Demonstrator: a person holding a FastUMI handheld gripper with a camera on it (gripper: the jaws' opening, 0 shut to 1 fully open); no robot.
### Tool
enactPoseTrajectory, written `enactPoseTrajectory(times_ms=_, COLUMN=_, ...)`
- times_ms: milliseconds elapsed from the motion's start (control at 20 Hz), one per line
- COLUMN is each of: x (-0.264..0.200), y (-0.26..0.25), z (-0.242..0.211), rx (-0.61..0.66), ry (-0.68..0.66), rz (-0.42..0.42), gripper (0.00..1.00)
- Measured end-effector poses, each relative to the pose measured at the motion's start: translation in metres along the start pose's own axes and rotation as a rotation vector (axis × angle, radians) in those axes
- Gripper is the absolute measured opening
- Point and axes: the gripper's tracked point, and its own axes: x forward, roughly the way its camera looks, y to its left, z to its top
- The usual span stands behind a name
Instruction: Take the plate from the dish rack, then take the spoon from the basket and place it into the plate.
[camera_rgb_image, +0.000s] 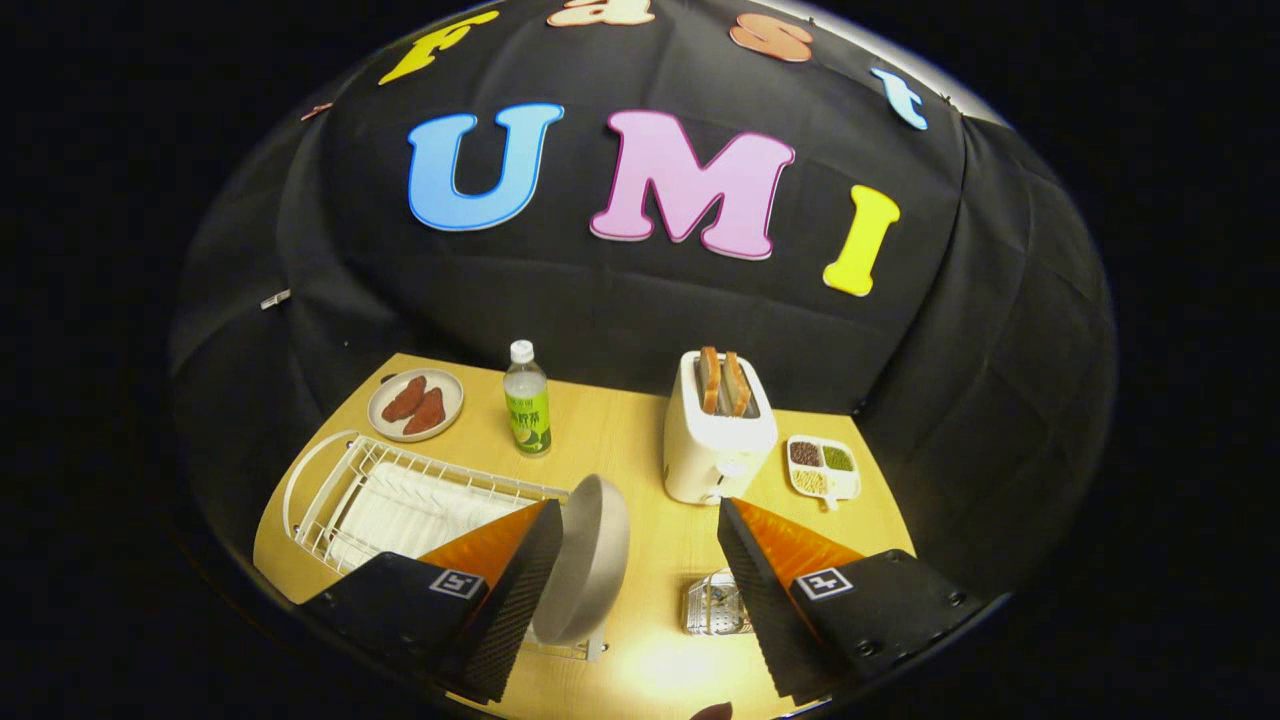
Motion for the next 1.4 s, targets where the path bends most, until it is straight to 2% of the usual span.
enactPoseTrajectory(times_ms=200, x=0.030, y=0.011, z=-0.036, rx=0.045, ry=0.130, rz=-0.011, gripper=0.91)
enactPoseTrajectory(times_ms=400, x=0.052, y=0.018, z=-0.056, rx=0.088, ry=0.188, rz=-0.040, gripper=0.76)
enactPoseTrajectory(times_ms=550, x=0.062, y=0.019, z=-0.067, rx=0.068, ry=0.227, rz=-0.087, gripper=0.47)
enactPoseTrajectory(times_ms=750, x=0.062, y=0.015, z=-0.065, rx=0.035, ry=0.221, rz=-0.162, gripper=0.29)
enactPoseTrajectory(times_ms=900, x=0.057, y=0.017, z=-0.054, rx=-0.001, ry=0.180, rz=-0.183, gripper=0.26)
enactPoseTrajectory(times_ms=1150, x=0.046, y=0.014, z=-0.014, rx=-0.133, ry=0.068, rz=-0.263, gripper=0.26)
enactPoseTrajectory(times_ms=1400, x=0.022, y=0.011, z=0.032, rx=-0.170, ry=-0.065, rz=-0.302, gripper=0.26)
